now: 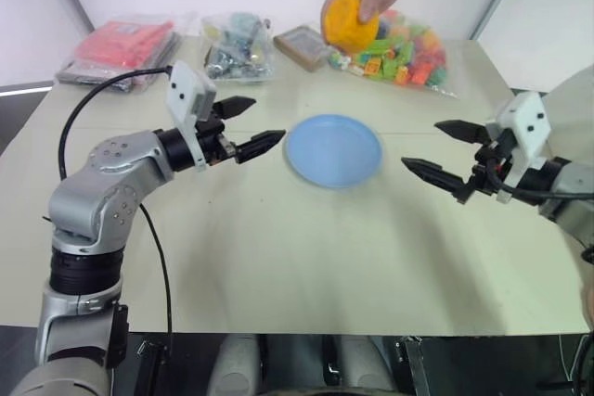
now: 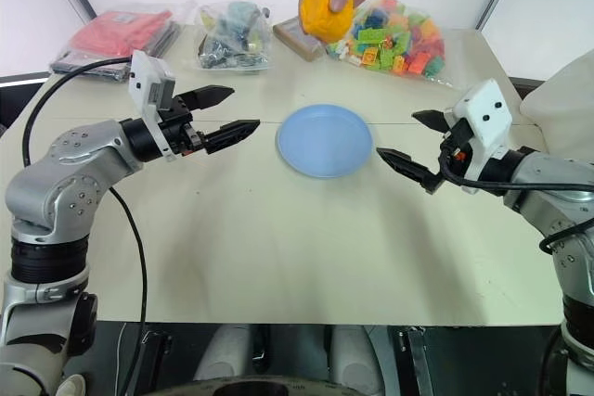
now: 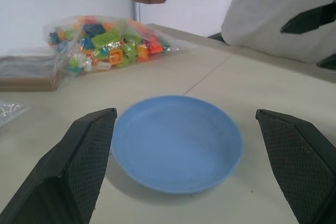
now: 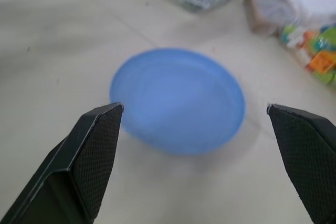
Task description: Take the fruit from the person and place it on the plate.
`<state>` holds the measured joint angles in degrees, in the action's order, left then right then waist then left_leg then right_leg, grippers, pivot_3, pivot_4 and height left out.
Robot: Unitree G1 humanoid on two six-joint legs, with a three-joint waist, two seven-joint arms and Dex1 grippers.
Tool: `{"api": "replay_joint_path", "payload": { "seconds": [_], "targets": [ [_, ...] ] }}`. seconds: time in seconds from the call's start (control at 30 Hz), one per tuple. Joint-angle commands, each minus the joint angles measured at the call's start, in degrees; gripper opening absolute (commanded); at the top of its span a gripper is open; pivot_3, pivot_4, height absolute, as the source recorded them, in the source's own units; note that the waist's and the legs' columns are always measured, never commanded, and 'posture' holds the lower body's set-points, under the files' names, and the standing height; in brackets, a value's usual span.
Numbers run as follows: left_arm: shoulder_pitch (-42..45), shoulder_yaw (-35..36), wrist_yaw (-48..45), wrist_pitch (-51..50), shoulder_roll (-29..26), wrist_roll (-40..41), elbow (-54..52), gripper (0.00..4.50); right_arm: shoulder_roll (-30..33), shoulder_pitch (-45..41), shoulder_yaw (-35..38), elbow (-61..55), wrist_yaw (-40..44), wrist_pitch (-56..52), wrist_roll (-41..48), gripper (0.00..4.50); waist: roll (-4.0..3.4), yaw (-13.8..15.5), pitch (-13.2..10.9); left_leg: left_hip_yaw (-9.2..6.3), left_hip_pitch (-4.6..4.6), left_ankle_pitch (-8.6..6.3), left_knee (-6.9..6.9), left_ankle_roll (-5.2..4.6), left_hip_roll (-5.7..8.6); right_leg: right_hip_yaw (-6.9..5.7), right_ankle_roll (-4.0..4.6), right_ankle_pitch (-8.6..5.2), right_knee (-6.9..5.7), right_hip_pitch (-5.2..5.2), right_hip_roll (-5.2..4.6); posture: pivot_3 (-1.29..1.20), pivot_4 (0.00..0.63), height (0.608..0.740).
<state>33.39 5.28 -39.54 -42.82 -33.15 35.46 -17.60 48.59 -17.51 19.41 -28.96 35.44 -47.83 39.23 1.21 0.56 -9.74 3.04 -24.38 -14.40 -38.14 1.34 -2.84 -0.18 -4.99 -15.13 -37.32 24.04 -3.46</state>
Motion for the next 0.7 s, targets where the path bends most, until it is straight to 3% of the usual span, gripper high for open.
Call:
{"api": "replay_joint_path", "payload": {
  "seconds": [0.03,0.13,0.33,0.47,0.7],
  "targets": [
    [0.98,0.23,0.15,1.93,0.14,-0.48,-1.08,4.46,-6.17,-5.66,-0.17,-1.08,-8.97,-3.63,3.06,4.5,0.0,-0.13,0.0,-0.01,0.0,0.0,0.0,0.0,-0.01,0.0,0.0,0.0,-0.01,0.0,0.01,0.0,0.15,0.731],
    [1.17,-0.47,-0.02,2.71,0.15,-1.02,-0.97,4.46,-16.09,-11.77,0.42,-0.58,-18.86,-7.93,8.19,4.5,0.0,-0.31,0.0,-0.01,0.0,0.0,0.01,0.0,-0.02,0.0,0.0,0.0,-0.02,0.01,0.02,0.0,0.15,0.731],
    [1.83,-0.68,-0.08,3.0,0.37,-1.28,-0.55,4.46,-37.0,-23.87,7.83,6.9,-46.29,-13.0,22.54,4.5,-0.01,-0.14,0.0,0.05,-0.05,0.02,0.01,0.04,-0.02,0.01,0.0,0.01,-0.14,0.11,-0.02,0.0,0.15,0.731],
    [2.28,-0.26,-0.17,2.81,-0.3,-1.16,-0.63,4.46,-40.33,-26.71,6.64,7.92,-51.84,-12.7,27.01,4.5,-0.02,0.02,0.0,0.09,-0.11,0.02,0.02,0.03,0.0,0.01,0.01,0.01,-0.09,0.14,-0.08,0.0,0.15,0.731],
    [2.94,0.17,-0.07,3.03,-1.1,-1.04,-0.58,4.46,-40.13,-28.68,4.74,9.96,-54.57,-10.25,30.94,4.5,-0.03,-0.52,0.0,0.08,-0.1,0.02,0.04,0.03,0.0,0.01,0.0,0.01,-0.09,0.14,-0.07,0.0,0.15,0.731]
  ]
}}
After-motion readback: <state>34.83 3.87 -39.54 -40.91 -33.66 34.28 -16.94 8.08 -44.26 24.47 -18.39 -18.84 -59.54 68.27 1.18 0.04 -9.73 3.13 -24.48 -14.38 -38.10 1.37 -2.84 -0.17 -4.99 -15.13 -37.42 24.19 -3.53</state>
